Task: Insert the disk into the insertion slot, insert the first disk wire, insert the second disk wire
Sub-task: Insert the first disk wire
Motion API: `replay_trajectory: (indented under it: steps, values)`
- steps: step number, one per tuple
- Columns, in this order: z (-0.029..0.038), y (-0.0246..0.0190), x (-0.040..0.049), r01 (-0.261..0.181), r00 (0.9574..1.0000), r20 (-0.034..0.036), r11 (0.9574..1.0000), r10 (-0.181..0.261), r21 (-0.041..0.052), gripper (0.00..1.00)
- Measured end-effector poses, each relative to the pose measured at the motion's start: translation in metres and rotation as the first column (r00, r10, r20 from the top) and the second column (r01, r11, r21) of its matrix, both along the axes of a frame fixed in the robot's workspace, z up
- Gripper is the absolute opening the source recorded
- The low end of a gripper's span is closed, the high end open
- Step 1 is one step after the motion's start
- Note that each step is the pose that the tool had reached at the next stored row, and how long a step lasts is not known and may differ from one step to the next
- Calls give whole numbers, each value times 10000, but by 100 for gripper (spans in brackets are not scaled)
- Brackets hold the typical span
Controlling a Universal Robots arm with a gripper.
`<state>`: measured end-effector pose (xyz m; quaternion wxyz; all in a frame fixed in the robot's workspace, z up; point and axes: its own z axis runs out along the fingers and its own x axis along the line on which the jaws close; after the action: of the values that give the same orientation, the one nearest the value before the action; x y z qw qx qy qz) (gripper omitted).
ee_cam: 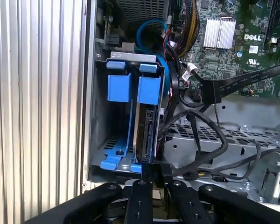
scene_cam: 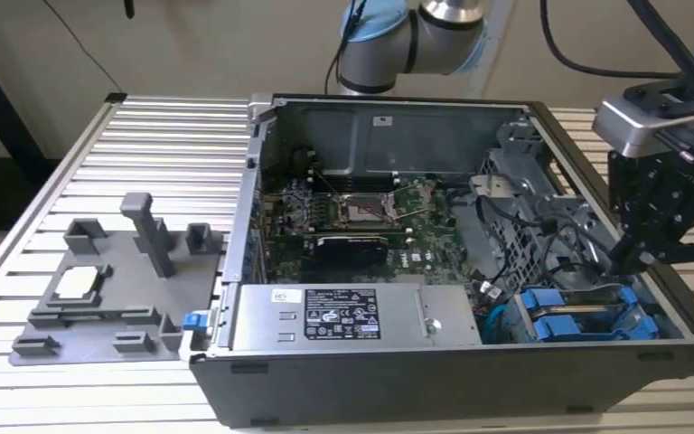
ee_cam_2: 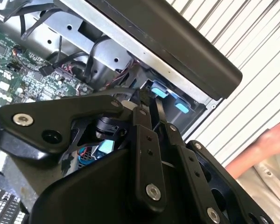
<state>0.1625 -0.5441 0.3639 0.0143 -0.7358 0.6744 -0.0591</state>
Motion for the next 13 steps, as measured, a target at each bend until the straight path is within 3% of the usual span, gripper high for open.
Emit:
replay_trajectory:
  steps: [6,13]
  values:
    - [-22,-16,-57,77,10000,-7,10000,-77,1,19]
    - [-70,-30,-53,76,9997,-217,10000,-76,37,19]
